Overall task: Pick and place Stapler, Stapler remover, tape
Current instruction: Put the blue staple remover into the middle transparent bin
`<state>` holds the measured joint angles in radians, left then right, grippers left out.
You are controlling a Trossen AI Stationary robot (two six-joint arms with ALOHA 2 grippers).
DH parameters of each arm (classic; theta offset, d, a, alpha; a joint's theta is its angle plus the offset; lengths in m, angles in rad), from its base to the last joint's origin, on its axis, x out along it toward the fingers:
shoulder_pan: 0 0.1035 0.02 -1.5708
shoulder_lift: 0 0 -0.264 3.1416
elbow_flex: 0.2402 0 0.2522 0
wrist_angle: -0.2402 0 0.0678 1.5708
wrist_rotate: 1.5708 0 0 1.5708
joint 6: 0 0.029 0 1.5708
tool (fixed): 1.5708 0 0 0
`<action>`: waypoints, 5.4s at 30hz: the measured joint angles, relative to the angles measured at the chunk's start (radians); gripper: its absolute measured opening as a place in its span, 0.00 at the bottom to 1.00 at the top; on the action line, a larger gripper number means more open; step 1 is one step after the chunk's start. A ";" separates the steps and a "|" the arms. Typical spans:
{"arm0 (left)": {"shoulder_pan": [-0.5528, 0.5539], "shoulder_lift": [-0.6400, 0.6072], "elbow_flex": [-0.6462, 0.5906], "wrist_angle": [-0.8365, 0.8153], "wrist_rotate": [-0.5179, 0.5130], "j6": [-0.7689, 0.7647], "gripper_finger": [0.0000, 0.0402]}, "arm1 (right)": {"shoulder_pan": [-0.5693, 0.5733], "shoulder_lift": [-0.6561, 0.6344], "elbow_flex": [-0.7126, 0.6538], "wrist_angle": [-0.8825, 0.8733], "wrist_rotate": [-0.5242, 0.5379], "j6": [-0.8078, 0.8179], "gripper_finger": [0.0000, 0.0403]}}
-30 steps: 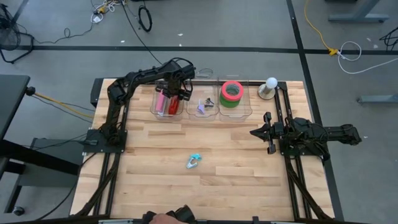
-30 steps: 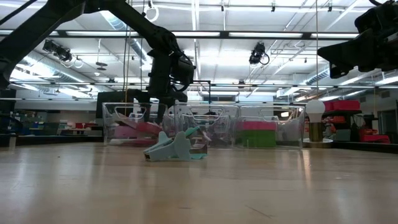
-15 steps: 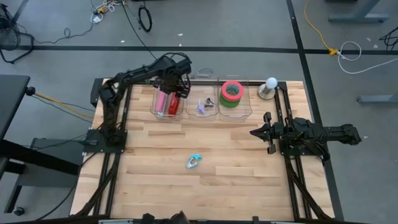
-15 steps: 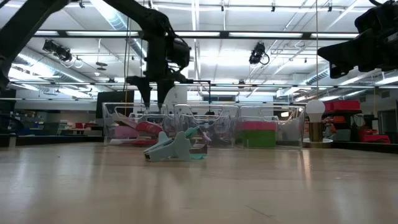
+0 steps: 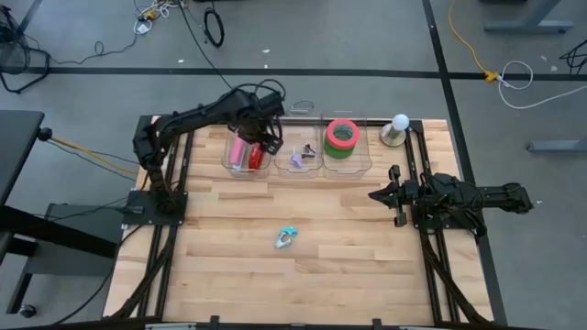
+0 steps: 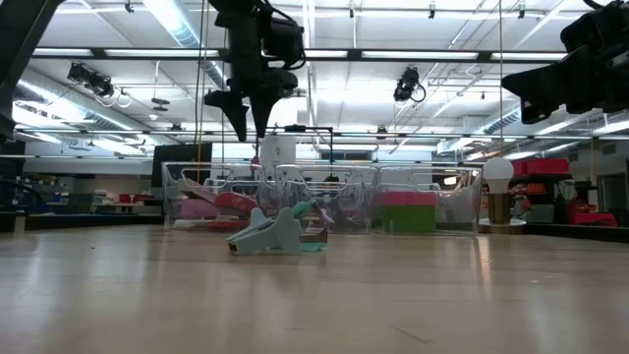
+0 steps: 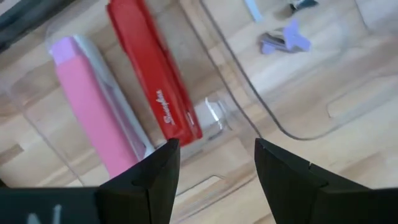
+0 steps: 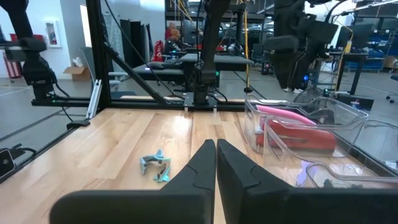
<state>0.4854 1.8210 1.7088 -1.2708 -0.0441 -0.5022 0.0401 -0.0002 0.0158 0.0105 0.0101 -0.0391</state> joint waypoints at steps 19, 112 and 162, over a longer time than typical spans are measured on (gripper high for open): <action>-0.286 0.004 0.000 0.066 0.022 0.043 0.52 | 0.000 0.000 0.000 0.000 0.000 0.000 0.04; -0.610 0.005 -0.602 0.845 0.162 -0.429 0.52 | 0.000 0.000 0.000 0.000 0.000 0.000 0.04; -0.588 -0.054 -0.669 0.925 0.233 -0.384 0.44 | 0.000 0.000 0.000 0.000 0.000 0.000 0.04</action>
<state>-0.1028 1.7672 1.0397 -0.3459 0.1888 -0.8859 0.0402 -0.0002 0.0158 0.0105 0.0105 -0.0391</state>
